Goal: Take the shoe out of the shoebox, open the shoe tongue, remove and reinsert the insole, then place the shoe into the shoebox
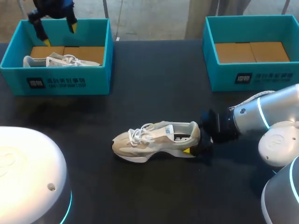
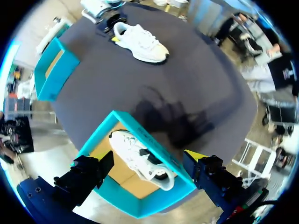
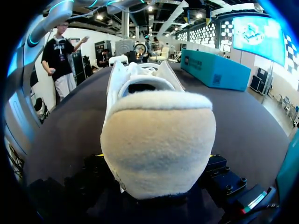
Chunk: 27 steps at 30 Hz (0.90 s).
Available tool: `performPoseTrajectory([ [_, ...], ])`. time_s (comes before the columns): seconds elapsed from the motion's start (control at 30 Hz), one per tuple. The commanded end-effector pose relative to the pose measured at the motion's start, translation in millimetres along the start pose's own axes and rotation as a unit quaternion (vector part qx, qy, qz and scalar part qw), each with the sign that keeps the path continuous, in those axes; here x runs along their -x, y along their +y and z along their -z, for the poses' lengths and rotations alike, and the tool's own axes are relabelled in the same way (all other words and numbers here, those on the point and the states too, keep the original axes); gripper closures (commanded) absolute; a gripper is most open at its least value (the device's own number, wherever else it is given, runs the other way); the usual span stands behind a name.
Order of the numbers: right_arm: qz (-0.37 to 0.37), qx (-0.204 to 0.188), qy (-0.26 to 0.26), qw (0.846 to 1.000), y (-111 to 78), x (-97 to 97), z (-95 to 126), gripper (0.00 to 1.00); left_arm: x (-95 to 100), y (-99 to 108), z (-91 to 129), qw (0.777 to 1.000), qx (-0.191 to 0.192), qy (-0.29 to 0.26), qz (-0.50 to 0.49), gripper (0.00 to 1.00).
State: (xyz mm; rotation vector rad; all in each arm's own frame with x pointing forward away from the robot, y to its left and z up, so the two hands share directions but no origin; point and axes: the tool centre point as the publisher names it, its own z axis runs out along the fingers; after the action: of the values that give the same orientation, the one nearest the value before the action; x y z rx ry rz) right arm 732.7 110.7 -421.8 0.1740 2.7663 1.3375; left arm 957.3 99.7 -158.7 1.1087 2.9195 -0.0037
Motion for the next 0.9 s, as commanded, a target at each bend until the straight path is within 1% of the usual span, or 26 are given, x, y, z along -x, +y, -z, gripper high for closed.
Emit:
performPoseTrajectory([
  [0.03,0.000,-0.002,0.000,1.000,-2.6,-1.9,-1.0,1.00,2.3,-22.2,1.2,0.993,0.029,-0.007,0.113,0.00],
  [0.1,0.000,-0.002,0.000,1.000,-2.6,-1.9,-1.0,1.00,4.5,-33.9,2.1,0.989,0.040,-0.007,0.144,0.00],
  [0.13,0.000,-0.002,0.000,1.000,-2.6,-1.9,-1.0,1.00,5.1,-39.3,2.8,0.986,0.039,-0.012,0.159,0.00],
  [0.2,0.000,-0.002,0.000,1.000,-2.6,-1.9,-1.0,1.00,6.3,-50.3,3.0,0.980,0.050,-0.003,0.194,0.00],
  [0.3,0.000,-0.002,0.000,1.000,-2.6,-1.9,-1.0,1.00,8.7,-68.1,2.2,0.969,0.059,-0.007,0.241,0.00],
  [0.37,0.000,-0.002,0.000,1.000,-2.6,-1.9,-1.0,1.00,8.9,-80.3,2.5,0.956,0.066,-0.009,0.285,0.00],
  [0.47,0.000,-0.002,0.000,1.000,-2.6,-1.9,-1.0,1.00,7.8,-97.9,4.1,0.939,0.060,-0.025,0.338,0.00],
  [0.57,0.000,-0.002,0.000,1.000,-2.6,-1.9,-1.0,1.00,9.2,-113.1,3.9,0.922,0.063,-0.030,0.380,0.00],
  [0.67,0.000,-0.002,0.000,1.000,-2.6,-1.9,-1.0,1.00,10.8,-128.5,-0.1,0.895,0.055,-0.049,0.440,0.00],
  [0.73,0.000,-0.002,0.000,1.000,-2.6,-1.9,-1.0,1.00,10.0,-139.5,-2.4,0.877,0.058,-0.058,0.473,0.00],
  [0.9,0.000,-0.002,0.000,1.000,-2.6,-1.9,-1.0,1.00,6.8,-157.7,-13.4,0.840,0.028,-0.082,0.535,0.00],
])
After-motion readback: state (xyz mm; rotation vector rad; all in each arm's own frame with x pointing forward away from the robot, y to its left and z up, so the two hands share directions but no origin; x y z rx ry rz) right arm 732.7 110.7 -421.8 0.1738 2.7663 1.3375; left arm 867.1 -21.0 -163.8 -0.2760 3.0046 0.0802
